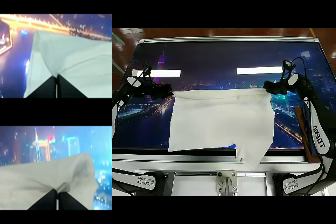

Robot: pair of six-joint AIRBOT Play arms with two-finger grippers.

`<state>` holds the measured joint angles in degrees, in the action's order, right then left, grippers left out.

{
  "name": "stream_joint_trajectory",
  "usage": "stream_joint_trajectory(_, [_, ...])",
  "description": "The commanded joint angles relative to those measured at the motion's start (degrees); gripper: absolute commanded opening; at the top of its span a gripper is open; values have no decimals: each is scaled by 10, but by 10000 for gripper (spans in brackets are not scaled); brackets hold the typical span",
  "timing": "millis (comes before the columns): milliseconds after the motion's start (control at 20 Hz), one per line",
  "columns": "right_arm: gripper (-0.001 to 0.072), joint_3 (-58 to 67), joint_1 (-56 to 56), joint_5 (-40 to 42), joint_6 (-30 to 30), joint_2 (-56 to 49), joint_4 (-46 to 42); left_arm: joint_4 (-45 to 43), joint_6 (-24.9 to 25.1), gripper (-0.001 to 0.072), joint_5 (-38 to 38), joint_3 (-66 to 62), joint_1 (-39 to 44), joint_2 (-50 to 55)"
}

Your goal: Fold the shirts.

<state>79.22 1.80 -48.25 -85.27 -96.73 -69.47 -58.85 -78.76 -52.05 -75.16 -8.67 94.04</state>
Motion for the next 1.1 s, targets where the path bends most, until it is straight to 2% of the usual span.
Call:
stream_joint_trajectory(0, [65,-3,5,-217,-3,6,-43,-6,-15,44,-177,2,-11,2])
stream_joint_trajectory(100, [64,-17,5,-227,-13,3,-69,-23,-15,44,-222,1,-9,9])
stream_joint_trajectory(250, [65,-21,14,-219,-31,-6,-107,-71,-15,44,-243,1,-11,15])
stream_joint_trajectory(400, [65,-21,26,-195,-42,-7,-105,-101,-15,44,-235,1,-11,19])
stream_joint_trajectory(650, [65,-21,28,-183,-48,-20,-79,-99,-31,45,-209,1,-10,32])
stream_joint_trajectory(700, [92,-21,28,-187,-48,-22,-66,-99,-36,46,-212,1,-10,36])
stream_joint_trajectory(750, [91,-21,28,-195,-45,-20,-54,-100,-36,105,-217,1,-10,36])
stream_joint_trajectory(800, [147,-21,28,-211,-41,-14,-49,-100,-36,315,-228,-2,-14,35])
stream_joint_trajectory(850, [390,-21,28,-235,-31,-3,-50,-101,-36,476,-250,-8,-20,35])
stream_joint_trajectory(900, [549,-21,30,-266,-10,10,-50,-103,-31,477,-274,-15,-29,34])
stream_joint_trajectory(950, [576,-21,35,-303,15,26,-56,-102,-24,450,-307,-21,-41,29])
stream_joint_trajectory(1050, [576,-21,45,-383,24,61,-109,-102,-23,447,-361,-20,-67,3])
